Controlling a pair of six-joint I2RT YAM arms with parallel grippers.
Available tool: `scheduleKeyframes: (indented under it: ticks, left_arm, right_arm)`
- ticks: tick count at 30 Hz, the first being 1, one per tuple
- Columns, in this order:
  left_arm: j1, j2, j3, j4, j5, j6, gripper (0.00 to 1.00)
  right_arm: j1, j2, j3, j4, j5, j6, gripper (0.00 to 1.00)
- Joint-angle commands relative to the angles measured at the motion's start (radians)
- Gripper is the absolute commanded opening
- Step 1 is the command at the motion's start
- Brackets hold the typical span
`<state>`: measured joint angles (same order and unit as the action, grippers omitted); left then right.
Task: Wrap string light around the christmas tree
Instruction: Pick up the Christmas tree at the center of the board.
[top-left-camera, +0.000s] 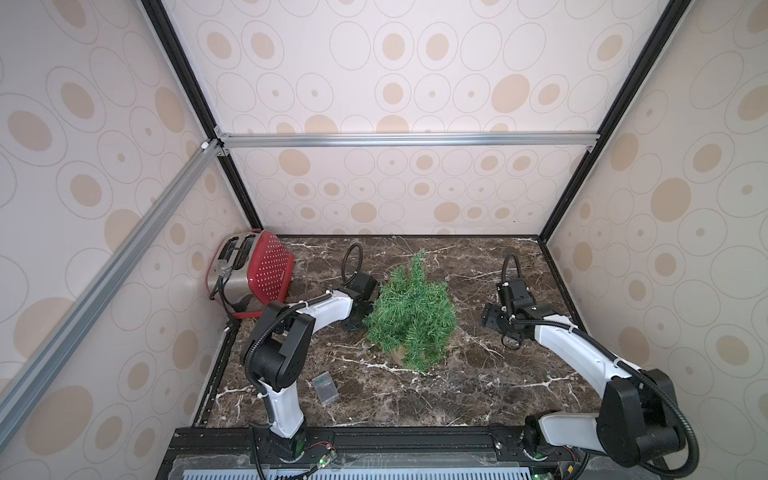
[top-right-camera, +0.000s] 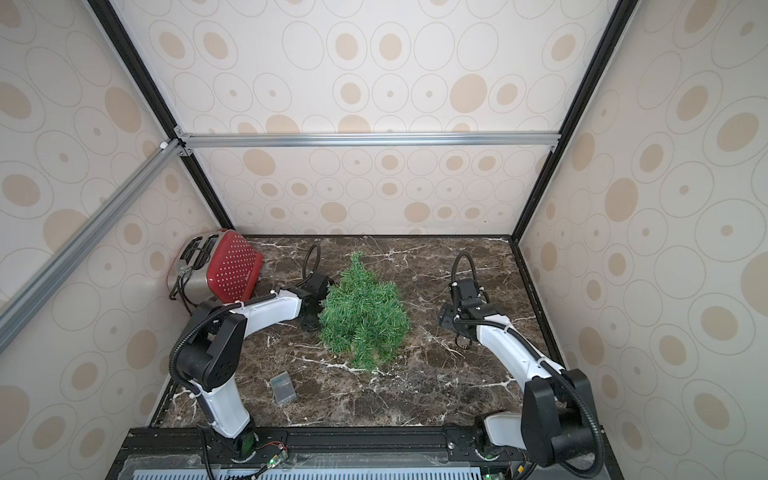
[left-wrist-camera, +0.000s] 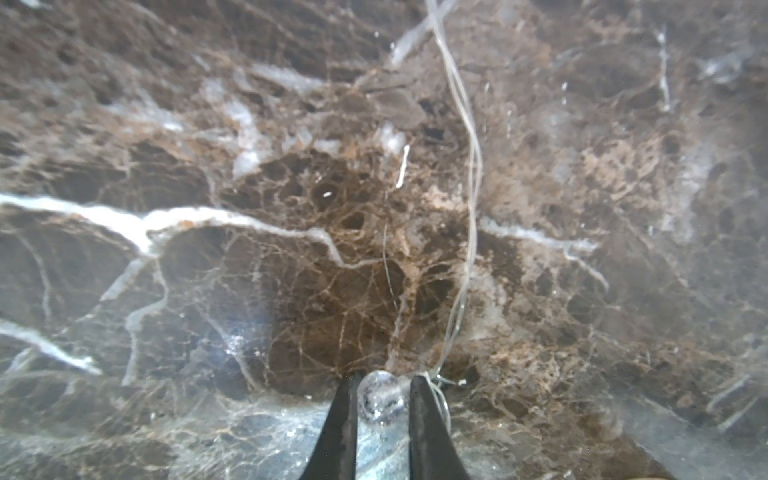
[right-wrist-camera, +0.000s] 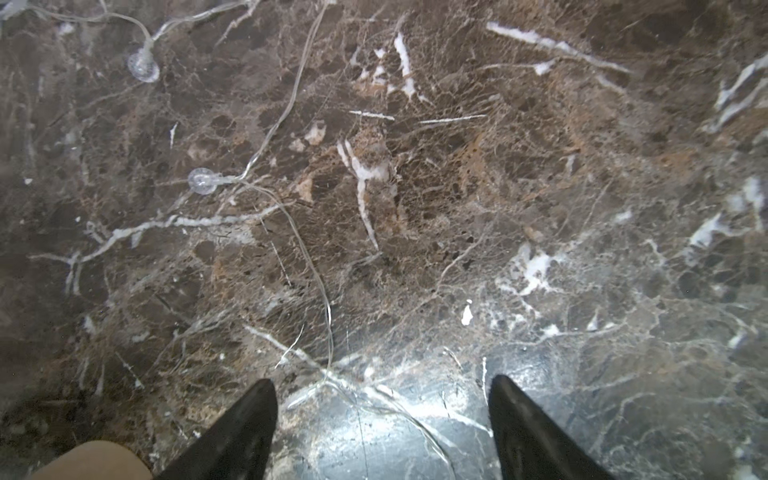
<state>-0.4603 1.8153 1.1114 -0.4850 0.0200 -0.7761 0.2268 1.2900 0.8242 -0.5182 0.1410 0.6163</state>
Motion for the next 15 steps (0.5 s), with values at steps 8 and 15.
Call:
scheduleKeyframes:
  ticks: [8,15]
  left_arm:
    - [-0.003,-0.07,0.017,-0.037,0.023,0.027,0.04]
    - [-0.003,-0.114,0.011,-0.04,0.033,0.034,0.05]
  right_arm:
    - [0.142,0.051,-0.008,-0.091,0.012,0.044,0.81]
    - [0.218,0.166,0.015,-0.03,-0.014,0.17,0.78]
